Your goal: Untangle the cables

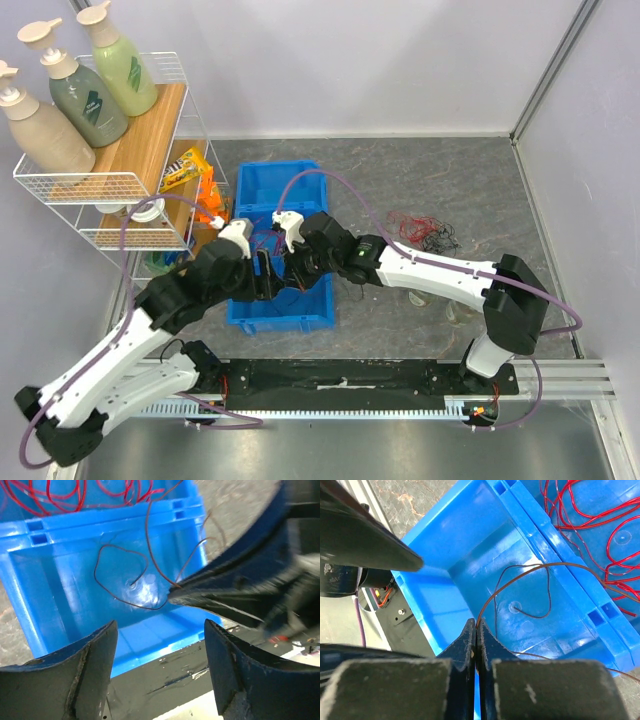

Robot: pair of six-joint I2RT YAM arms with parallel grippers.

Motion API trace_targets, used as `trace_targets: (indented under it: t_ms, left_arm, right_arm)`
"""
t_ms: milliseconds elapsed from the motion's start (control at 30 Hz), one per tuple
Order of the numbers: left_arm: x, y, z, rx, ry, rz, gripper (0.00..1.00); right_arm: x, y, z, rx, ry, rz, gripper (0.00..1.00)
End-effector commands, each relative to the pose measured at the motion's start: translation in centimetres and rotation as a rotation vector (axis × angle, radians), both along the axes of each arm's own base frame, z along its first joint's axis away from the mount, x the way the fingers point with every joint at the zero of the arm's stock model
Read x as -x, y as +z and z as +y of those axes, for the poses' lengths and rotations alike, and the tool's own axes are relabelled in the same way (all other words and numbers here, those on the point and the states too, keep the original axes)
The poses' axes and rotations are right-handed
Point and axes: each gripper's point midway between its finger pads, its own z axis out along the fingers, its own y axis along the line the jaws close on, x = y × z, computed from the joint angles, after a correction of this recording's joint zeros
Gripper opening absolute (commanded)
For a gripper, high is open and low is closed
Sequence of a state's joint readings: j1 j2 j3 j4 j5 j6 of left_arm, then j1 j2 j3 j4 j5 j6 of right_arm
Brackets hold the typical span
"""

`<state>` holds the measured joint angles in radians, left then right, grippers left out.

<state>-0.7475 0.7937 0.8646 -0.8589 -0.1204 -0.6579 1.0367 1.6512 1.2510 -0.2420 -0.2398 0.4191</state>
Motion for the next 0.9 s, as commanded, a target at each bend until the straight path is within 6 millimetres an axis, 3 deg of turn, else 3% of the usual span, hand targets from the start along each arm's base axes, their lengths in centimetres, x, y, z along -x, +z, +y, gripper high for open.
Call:
trace_targets:
  t_ms: [0,200,400,567,633,667,733,867]
  left_arm:
    - [-0.4,5.9,-0.5,0.126,-0.068,-0.216,0.77]
    - [0.0,12.8,-0.5,0.209,-0.174,-0.465,0.77]
    - [-0.1,15.6,-0.5,0.242,-0.181,-0.544,0.76]
    - [0.2,17.5,0.2,0.268,-0.168,-0.607,0.76]
    - [0.3,18.1,0.4,0.267,-0.173,-0.628,0.76]
    - [0.4,18.5,0.6,0.264,-0.172,-0.637,0.76]
    - [0.4,19.2,0.9,0.249,-0.170,-0.656,0.75]
    - [0.8,21.4,2.1,0.251,-0.149,-0.719,0.75]
  right_arm:
    - [0.0,0.7,0.6,-0.043,0.011,-0.013,0.02]
    - [0.3,0.5,0.8,-0.051,0.013,0.012,0.04]
    - [0.6,0.6,1.0,-0.039,0.014,0.017,0.08]
    - [1.4,-0.1,2.1,-0.005,0.035,0.013,0.10]
    - [1.3,0.6,2.8,-0.002,0.040,-0.005,0.09]
    - [1.6,1.3,3.1,-0.009,0.046,-0.010,0.07]
    - [3.0,4.6,4.0,-0.076,0.069,-0.047,0.06]
    - [5.4,13.2,4.0,-0.248,0.104,-0.121,0.05]
